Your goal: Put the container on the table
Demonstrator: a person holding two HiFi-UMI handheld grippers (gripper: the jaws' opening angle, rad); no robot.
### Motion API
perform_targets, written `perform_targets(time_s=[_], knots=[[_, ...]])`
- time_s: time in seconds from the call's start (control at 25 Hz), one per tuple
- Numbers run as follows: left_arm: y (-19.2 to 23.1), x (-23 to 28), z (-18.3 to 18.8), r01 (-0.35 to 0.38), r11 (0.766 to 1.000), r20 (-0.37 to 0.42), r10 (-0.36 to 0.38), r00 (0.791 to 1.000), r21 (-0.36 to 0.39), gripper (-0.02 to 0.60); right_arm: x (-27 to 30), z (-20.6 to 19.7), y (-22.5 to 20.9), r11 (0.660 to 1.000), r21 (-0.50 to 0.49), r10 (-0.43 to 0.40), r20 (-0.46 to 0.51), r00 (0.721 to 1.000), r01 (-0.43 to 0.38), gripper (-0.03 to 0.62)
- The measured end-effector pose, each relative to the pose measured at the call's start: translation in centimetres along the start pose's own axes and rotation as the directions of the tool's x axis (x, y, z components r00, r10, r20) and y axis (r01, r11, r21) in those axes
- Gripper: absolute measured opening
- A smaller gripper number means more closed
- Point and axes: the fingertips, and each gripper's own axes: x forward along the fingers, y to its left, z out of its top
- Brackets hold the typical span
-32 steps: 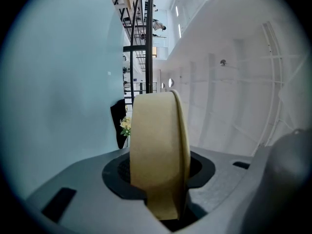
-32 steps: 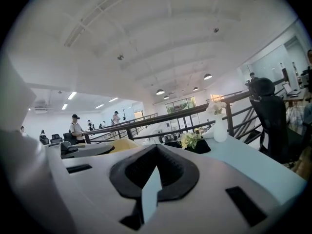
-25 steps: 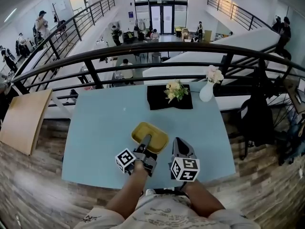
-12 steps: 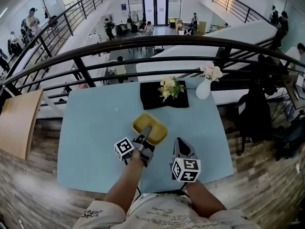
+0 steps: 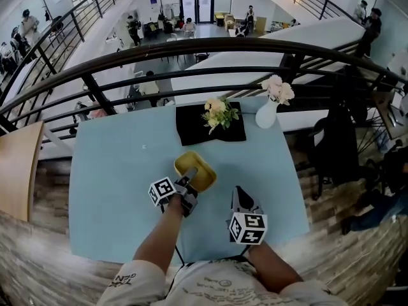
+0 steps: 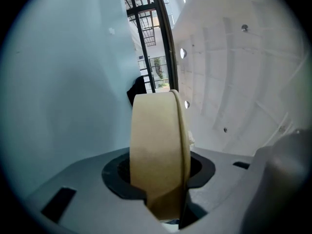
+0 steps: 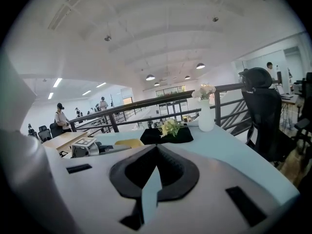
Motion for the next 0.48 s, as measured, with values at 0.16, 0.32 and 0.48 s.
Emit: perform_targets(time_s=[0.16, 0.32, 0.48], knots=[[1.6, 0.6, 0.3, -0.024, 1.000, -0.012, 0.025, 1.000, 0.006, 0.176, 0.6, -0.5, -0.7, 1.000, 0.001, -0.012, -0.015, 1.000, 0.012, 0.003], [2.0, 1.1, 0.2, -0.019, 0.999, -0.040, 0.021, 0.999, 0.041, 0.176, 1.0, -1.1, -1.1, 1.000, 0.006, -0.021, -0.035, 0.999, 0.021, 0.003], [2.8, 1.0, -0.8, -0.043, 0.997, -0.096, 0.049, 0.994, 0.058, 0.176, 0.8, -1.5, -1.1, 1.000, 0.009, -0.021, -0.044, 0.999, 0.021, 0.003]])
